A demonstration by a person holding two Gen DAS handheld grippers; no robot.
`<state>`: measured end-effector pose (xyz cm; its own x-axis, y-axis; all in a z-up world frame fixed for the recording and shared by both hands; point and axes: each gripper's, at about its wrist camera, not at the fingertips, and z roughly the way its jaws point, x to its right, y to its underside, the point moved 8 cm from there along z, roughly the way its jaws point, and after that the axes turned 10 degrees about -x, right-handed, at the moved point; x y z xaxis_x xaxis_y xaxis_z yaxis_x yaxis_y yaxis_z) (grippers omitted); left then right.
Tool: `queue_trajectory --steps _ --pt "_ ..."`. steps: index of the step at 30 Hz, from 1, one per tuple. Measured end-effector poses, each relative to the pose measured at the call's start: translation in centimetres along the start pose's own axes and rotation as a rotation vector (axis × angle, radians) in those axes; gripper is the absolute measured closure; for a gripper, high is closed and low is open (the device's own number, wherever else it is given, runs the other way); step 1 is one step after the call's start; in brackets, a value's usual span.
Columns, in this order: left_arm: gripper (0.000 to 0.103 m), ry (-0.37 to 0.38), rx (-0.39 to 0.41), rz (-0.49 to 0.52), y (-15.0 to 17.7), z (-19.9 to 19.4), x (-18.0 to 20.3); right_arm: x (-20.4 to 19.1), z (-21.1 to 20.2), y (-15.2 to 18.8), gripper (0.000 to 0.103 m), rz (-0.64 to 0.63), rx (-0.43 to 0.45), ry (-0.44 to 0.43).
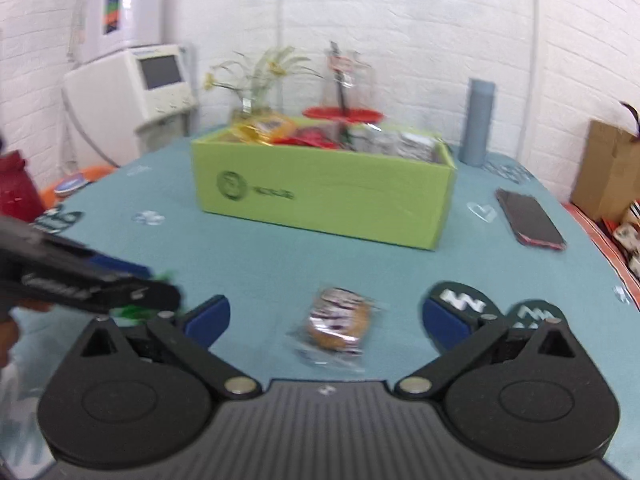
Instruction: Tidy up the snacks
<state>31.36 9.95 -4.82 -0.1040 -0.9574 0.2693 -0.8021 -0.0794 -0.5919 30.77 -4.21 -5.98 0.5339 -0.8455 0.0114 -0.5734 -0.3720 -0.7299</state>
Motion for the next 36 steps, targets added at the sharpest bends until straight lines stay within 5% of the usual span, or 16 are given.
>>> queue_trajectory --steps 5,10,18,19,20,21,22,26,30,36 --pt "0.060 0.086 -0.007 -0.042 -0.2 -1.4 -1.3 -6.5 1.5 0.8 0.001 -0.058 -0.065 -0.228" --pt "0.060 0.109 -0.068 -0.025 0.0 -0.3 -1.3 -8.6 5.8 0.8 0.001 -0.083 -0.136 -0.217" --pt "0.060 0.180 -0.085 -0.008 0.4 0.6 -0.7 -7.4 6.5 0.7 0.001 -0.050 -0.152 -0.180" --pt "0.061 0.191 -0.091 -0.003 0.3 0.8 -0.4 -7.4 6.6 0.6 0.006 -0.061 -0.148 -0.170" --pt "0.066 0.197 -0.101 0.006 0.4 1.1 -0.2 -7.5 6.5 0.5 0.026 -0.083 -0.135 -0.150" --pt "0.082 0.193 -0.112 0.015 0.5 1.5 -0.1 -7.6 6.4 0.3 0.034 -0.099 -0.128 -0.138" --pt "0.087 0.170 -0.116 0.029 0.6 1.7 0.0 -7.3 6.4 0.1 0.043 -0.090 -0.132 -0.133" --pt "0.090 0.190 -0.093 0.010 0.1 1.1 0.3 -6.5 5.6 -0.5 0.045 -0.081 -0.110 -0.148" --pt "0.089 0.187 -0.023 0.020 -3.8 -0.2 1.3 -4.9 4.7 -4.0 0.044 -0.112 -0.029 -0.113" --pt "0.087 0.164 0.091 0.080 -15.2 -0.2 3.2 -0.5 6.1 -13.7 0.035 -0.154 0.090 -0.039"
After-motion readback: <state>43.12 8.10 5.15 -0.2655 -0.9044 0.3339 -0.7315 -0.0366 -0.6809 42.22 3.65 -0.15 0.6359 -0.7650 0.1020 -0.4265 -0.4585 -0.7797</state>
